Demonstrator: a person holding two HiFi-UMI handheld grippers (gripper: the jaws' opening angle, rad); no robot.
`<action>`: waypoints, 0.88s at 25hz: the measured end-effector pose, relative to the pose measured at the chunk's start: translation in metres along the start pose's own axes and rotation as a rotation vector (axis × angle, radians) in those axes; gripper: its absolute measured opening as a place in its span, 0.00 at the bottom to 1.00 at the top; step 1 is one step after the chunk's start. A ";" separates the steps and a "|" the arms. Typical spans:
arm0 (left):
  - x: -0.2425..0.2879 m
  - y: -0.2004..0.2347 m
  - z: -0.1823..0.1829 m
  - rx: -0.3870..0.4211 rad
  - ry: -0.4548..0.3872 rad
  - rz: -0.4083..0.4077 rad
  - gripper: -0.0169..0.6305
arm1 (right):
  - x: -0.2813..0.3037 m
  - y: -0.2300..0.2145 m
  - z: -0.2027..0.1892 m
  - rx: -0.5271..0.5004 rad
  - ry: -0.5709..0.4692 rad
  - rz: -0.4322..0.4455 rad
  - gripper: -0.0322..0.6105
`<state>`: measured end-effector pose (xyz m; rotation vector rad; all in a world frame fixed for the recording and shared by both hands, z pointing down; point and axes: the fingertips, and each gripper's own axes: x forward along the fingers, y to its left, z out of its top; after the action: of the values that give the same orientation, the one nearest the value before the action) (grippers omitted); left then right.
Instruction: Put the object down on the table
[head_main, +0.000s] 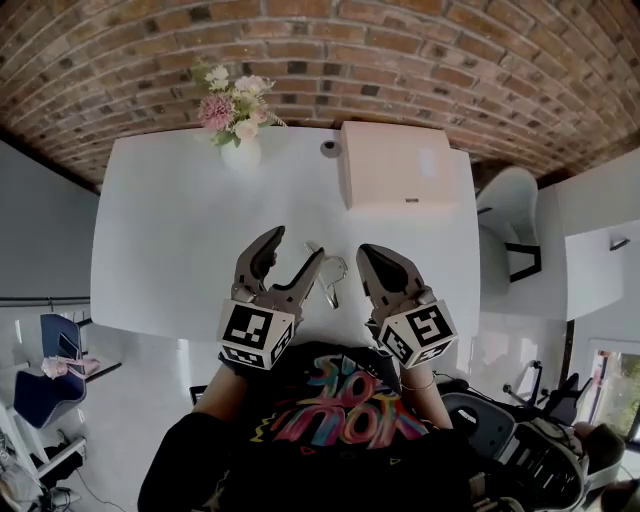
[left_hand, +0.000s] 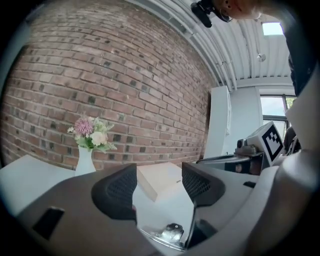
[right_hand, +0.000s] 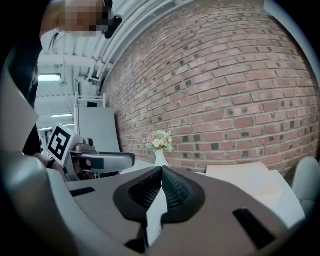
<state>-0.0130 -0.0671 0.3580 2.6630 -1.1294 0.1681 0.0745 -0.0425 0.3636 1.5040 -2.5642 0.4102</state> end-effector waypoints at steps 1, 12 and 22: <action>-0.004 -0.001 0.006 0.005 -0.018 -0.003 0.48 | 0.000 0.002 0.004 -0.011 -0.006 0.002 0.08; -0.035 0.001 0.030 0.069 -0.096 0.037 0.17 | -0.009 0.009 0.028 -0.091 -0.038 0.013 0.08; -0.033 0.010 0.024 0.033 -0.092 0.024 0.07 | -0.009 0.001 0.025 -0.075 -0.035 -0.003 0.08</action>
<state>-0.0427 -0.0577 0.3297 2.7123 -1.1962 0.0689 0.0790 -0.0418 0.3373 1.5020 -2.5723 0.2865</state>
